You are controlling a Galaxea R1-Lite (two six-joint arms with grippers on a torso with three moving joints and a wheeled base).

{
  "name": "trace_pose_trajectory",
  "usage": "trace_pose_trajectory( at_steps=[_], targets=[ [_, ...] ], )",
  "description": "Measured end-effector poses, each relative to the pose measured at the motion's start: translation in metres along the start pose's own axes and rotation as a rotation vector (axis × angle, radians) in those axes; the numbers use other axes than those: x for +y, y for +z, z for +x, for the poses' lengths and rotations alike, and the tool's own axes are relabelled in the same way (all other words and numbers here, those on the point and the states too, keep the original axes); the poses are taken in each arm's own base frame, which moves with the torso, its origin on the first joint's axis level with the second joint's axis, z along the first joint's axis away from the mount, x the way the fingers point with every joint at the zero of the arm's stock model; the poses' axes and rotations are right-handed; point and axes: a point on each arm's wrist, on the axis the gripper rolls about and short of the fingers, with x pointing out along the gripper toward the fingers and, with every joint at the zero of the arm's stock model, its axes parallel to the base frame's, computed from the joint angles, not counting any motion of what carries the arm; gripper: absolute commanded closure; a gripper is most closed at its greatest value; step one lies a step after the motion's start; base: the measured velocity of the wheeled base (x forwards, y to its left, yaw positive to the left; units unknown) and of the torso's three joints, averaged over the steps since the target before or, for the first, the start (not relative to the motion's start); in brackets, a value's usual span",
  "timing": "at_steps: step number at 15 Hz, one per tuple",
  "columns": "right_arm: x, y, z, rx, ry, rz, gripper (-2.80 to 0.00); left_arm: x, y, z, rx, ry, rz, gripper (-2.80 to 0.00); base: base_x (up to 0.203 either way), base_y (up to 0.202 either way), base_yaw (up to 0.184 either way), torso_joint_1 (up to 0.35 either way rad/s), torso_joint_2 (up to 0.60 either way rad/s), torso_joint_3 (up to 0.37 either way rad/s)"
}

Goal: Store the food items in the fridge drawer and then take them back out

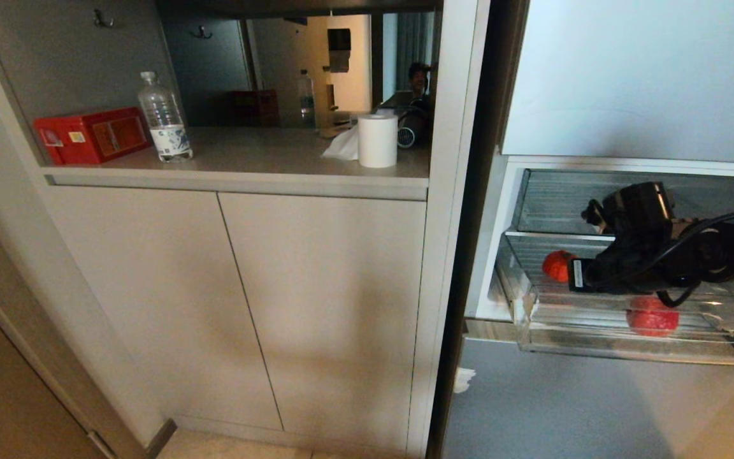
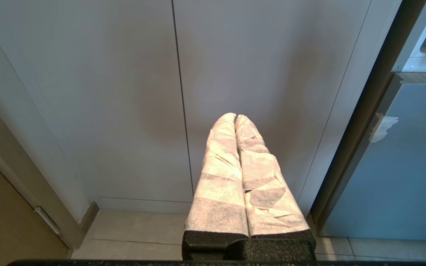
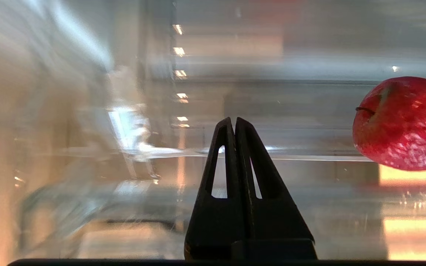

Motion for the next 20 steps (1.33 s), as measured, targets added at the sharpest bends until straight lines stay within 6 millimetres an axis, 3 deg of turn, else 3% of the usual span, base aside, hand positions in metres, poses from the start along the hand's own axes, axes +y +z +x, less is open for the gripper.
trace_pose_trajectory(
  at_steps=[7,9,15,20],
  targets=[
    [-0.026,-0.018,-0.072,0.165,-0.04,-0.032,0.0,0.0,0.0,0.0,0.0,0.0,0.0,0.0,0.0,0.0,0.0,0.0,0.0,0.0],
    [-0.032,-0.021,-0.084,0.154,-0.049,-0.016,0.0,0.0,0.0,0.0,0.0,0.0,0.0,0.0,0.0,0.0,0.0,0.0,0.0,0.0],
    [-0.034,-0.022,-0.081,0.137,-0.046,0.003,0.0,0.0,0.0,0.0,0.0,0.0,0.0,0.0,0.0,0.0,0.0,0.0,0.0,0.0],
    [-0.027,-0.004,-0.041,0.014,-0.027,0.027,0.0,0.0,0.0,0.0,0.0,0.0,0.0,0.0,0.0,0.0,0.0,0.0,0.0,0.0]
  ],
)
